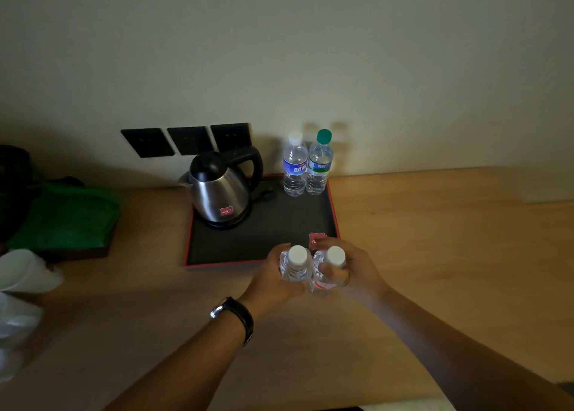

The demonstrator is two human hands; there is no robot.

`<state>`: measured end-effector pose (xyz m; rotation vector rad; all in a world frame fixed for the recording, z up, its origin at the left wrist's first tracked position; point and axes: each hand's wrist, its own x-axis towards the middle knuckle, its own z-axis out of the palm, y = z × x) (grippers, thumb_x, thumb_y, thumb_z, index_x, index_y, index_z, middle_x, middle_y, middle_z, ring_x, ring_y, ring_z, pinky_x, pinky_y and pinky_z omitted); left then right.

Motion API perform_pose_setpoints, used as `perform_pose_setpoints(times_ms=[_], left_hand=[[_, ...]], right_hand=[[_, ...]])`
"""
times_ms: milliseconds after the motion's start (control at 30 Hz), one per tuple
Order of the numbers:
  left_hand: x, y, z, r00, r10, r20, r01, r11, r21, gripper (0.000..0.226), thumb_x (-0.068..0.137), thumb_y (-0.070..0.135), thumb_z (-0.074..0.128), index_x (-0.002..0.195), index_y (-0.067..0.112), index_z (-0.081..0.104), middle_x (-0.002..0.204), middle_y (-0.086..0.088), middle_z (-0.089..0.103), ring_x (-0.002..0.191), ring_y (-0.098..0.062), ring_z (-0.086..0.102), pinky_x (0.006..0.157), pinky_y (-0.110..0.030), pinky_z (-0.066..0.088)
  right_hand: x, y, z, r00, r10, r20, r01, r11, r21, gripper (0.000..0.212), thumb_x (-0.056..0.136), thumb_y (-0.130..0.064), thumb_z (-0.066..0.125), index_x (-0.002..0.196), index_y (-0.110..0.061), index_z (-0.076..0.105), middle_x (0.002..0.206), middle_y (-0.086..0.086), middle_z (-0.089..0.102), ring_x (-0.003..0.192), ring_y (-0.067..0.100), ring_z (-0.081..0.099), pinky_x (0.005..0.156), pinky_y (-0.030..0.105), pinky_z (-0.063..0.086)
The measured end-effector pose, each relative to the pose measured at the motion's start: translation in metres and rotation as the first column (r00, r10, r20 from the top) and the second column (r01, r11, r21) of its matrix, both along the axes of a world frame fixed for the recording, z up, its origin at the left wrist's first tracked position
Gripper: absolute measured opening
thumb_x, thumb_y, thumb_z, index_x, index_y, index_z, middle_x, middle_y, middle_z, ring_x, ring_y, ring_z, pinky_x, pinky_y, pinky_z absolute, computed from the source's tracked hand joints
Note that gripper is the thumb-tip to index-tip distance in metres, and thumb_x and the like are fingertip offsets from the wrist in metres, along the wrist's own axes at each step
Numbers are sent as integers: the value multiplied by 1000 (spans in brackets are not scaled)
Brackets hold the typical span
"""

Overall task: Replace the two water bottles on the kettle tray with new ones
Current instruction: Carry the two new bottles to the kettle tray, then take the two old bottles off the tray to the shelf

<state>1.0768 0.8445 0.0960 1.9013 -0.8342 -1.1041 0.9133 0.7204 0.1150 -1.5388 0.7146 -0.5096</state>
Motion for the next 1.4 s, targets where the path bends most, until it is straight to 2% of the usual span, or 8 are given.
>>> perform_pose_setpoints(times_ms=[233, 400, 500, 733, 867, 967, 1100, 1400], left_hand=[[19, -3, 29, 979, -190, 72, 182, 978, 99, 115, 66, 26, 92, 157, 23, 21, 156, -1, 39, 140, -17, 41, 107, -30, 39], [51, -22, 70, 912, -247, 328, 237, 969, 72, 80, 77, 11, 80, 147, 23, 45, 151, -6, 47, 139, -21, 45, 111, -27, 35], [68, -53, 96, 884, -116, 454, 177, 980, -95, 67, 78, 2, 74, 140, 19, 54, 139, -7, 56, 127, -22, 55, 106, -30, 43], [100, -162, 127, 823, 48, 566, 81, 976, -201, 73, 81, 15, 81, 145, 14, 47, 144, -10, 50, 130, -23, 50, 101, -22, 34], [107, -204, 119, 870, -2, 494, 36, 998, -61, 89, 81, 18, 82, 154, 10, 33, 153, -17, 43, 138, -31, 45, 110, -36, 38], [108, -216, 107, 922, 62, 383, -52, 998, -35, 73, 81, 17, 82, 145, 8, 48, 145, -17, 55, 133, -33, 52, 104, -39, 45], [104, -212, 90, 959, 195, 206, -178, 979, -97, 28, 84, 16, 76, 111, 11, 73, 110, -11, 74, 106, -29, 69, 92, -46, 57], [79, -218, 128, 975, 138, 175, -100, 973, -210, 38, 81, 20, 82, 117, 18, 69, 115, -7, 71, 110, -28, 66, 97, -53, 55]], right_hand=[[3, -6, 38, 999, 52, -8, -53, 994, -98, 79, 71, -67, 66, 117, -3, 64, 117, 19, 66, 110, 32, 62, 95, 46, 49], [24, -28, 63, 998, 42, -56, -49, 991, -128, 26, 85, -34, 70, 108, -23, 70, 105, -10, 73, 98, 4, 67, 74, 14, 51], [48, -58, 79, 984, 46, -171, -104, 930, -352, 29, 84, -20, 74, 98, -44, 65, 108, -23, 65, 103, -4, 60, 88, 12, 45], [114, -147, 91, 926, -161, -342, -85, 793, -603, 49, 80, -7, 74, 126, -15, 59, 137, 14, 47, 127, 29, 45, 102, 26, 32], [134, -178, 89, 877, -145, -458, -148, 825, -545, 69, 82, -8, 70, 143, -18, 40, 147, 17, 36, 131, 35, 40, 104, 38, 38], [138, -185, 82, 890, -144, -434, -72, 893, -444, 77, 83, -12, 71, 148, -18, 30, 138, 16, 49, 121, 32, 51, 88, 31, 41], [135, -184, 66, 895, -202, -397, 7, 897, -442, 42, 90, -16, 66, 129, -13, 52, 120, 17, 64, 108, 34, 59, 83, 33, 45], [86, -179, 69, 968, -221, -117, 158, 903, -400, 37, 92, -20, 65, 126, -20, 52, 112, -3, 62, 100, 19, 60, 78, 24, 44]])
